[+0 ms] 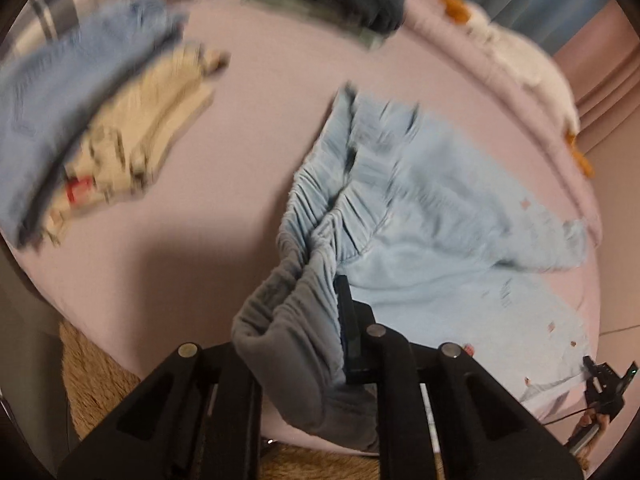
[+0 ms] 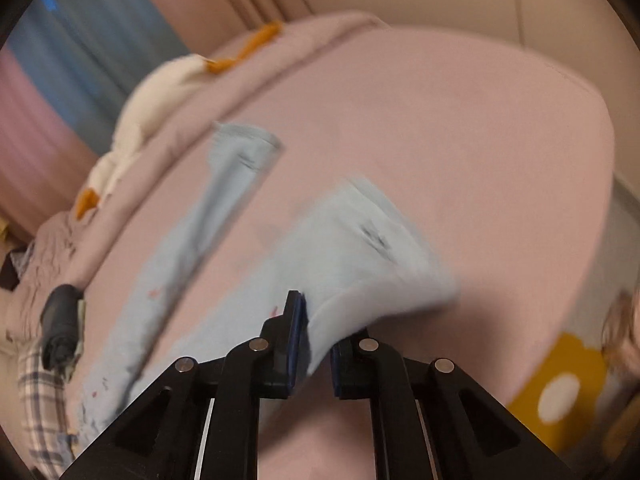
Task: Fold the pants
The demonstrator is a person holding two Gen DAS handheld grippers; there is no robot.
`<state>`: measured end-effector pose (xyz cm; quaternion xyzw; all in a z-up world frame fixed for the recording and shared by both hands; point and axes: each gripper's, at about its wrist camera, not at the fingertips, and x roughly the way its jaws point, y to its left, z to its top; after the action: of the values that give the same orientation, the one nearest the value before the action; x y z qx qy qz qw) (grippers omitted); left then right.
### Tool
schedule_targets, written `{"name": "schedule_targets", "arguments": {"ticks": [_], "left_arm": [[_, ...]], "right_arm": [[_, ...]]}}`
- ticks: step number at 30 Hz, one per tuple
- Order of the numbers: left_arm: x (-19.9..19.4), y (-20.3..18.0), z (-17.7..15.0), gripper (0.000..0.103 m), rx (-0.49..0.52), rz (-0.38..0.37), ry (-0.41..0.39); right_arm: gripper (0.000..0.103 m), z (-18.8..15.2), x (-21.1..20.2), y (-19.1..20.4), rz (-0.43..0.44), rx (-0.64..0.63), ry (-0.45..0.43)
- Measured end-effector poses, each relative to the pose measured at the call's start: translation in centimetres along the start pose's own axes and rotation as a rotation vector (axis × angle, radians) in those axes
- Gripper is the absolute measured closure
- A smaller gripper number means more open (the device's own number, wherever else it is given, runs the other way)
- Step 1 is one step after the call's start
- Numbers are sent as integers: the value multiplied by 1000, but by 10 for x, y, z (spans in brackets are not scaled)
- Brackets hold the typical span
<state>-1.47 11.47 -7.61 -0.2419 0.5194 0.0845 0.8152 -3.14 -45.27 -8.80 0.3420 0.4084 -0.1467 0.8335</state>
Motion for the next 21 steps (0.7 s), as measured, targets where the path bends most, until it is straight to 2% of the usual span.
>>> {"name": "schedule_targets", "arguments": {"ticks": [1, 4, 6, 9, 11, 13, 14, 15, 16, 17, 18, 19, 21], "left_arm": [[5, 1, -3, 87, 9, 7, 8], [8, 2, -3, 84, 23, 15, 13], [5, 1, -1, 83, 22, 15, 16], [3, 1, 0, 74, 28, 31, 8], [2, 3, -1, 62, 36, 58, -1], [-5, 17, -2, 42, 38, 100, -13], [-9, 19, 0, 39, 30, 100, -16], [-18, 21, 2, 36, 17, 87, -32], [-27, 22, 4, 31, 7, 74, -56], [-35, 22, 7, 26, 0, 63, -79], [-45, 20, 11, 15, -8, 49, -113], [-51, 18, 14, 9, -13, 35, -139], [-56, 8, 20, 9, -11, -9, -173]], "right_arm": [[95, -3, 7, -10, -10, 32, 24], [94, 1, 16, -43, 105, 175, 61], [93, 8, 6, -48, 99, 197, 13], [93, 12, -9, -41, 14, 145, -50], [94, 9, -19, -32, -73, 97, -93], [93, 7, -18, -32, -204, 94, -70], [86, 12, -19, -40, -244, 95, -62], [69, 10, -24, -37, -297, 86, -66], [59, 6, -35, -30, -351, 64, -109], [45, 4, -44, -24, -379, 51, -147], [40, 3, -55, -16, -397, 37, -178], [40, 4, -66, -3, -382, 24, -194], [40, 11, -75, 18, -265, 8, -181]]}}
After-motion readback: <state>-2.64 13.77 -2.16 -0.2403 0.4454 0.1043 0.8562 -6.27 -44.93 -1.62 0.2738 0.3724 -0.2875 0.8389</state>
